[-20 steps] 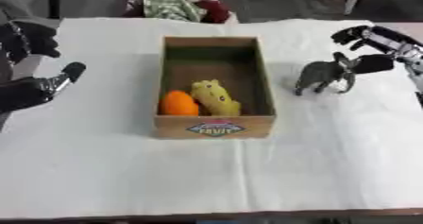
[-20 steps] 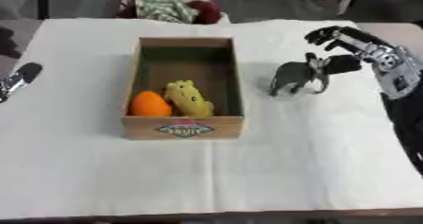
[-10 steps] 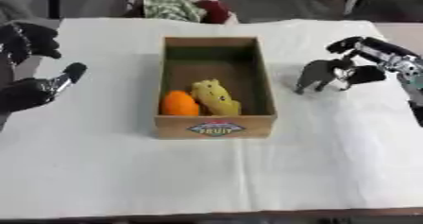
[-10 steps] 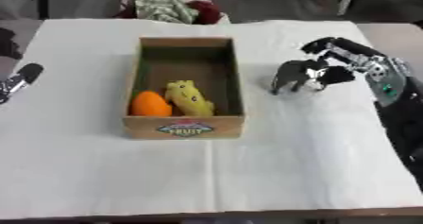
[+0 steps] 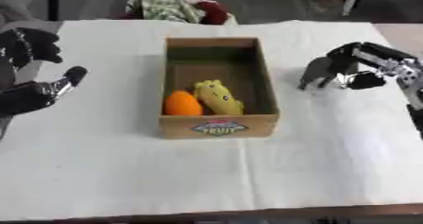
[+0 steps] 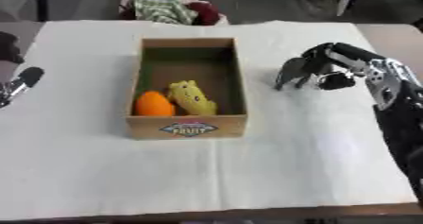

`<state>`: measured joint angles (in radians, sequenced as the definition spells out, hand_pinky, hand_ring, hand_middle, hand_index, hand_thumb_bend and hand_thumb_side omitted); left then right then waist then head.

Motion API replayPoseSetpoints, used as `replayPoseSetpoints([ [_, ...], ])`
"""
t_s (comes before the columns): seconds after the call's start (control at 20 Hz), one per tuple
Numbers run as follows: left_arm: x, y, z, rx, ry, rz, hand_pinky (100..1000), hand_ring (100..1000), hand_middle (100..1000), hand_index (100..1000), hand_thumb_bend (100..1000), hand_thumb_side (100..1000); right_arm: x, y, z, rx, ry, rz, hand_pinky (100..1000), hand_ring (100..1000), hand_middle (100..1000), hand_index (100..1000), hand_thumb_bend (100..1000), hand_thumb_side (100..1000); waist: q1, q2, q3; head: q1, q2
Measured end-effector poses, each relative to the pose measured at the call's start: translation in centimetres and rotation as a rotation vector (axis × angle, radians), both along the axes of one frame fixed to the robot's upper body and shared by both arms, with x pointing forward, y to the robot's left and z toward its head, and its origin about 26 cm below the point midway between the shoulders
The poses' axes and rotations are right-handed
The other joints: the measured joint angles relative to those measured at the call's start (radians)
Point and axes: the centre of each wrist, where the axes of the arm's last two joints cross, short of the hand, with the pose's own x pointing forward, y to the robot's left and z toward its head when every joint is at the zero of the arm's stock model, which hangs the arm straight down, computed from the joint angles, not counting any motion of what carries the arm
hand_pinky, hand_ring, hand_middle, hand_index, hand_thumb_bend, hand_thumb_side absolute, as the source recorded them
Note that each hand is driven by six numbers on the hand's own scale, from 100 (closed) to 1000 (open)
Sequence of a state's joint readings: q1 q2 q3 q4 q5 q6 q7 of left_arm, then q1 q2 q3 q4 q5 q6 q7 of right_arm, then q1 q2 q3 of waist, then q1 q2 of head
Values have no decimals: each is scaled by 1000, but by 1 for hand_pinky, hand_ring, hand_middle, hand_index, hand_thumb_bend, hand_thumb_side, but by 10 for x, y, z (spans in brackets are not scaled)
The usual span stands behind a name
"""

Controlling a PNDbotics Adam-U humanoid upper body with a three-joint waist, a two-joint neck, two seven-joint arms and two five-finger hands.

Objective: Pick up objects on the table and place them in the box.

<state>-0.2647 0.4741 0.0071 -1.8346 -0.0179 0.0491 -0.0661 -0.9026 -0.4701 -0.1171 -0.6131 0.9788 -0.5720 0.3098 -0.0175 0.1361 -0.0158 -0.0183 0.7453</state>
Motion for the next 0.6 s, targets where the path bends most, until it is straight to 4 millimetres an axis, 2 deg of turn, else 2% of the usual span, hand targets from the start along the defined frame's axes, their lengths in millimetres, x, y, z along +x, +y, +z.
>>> replayPoseSetpoints([
  [0.35,0,1,0,-1,3,2,710,561,531,683,554,152,-1,-2,2,20,-12,22,767,831,779,892,100,272,-2,0,-6,1,0],
  [0.6,0,1,-1,-1,7,2,711,561,531,683,554,155,-1,-1,4,36,-2,31,772,836,787,898,100,287,-3,-1,-6,1,0],
])
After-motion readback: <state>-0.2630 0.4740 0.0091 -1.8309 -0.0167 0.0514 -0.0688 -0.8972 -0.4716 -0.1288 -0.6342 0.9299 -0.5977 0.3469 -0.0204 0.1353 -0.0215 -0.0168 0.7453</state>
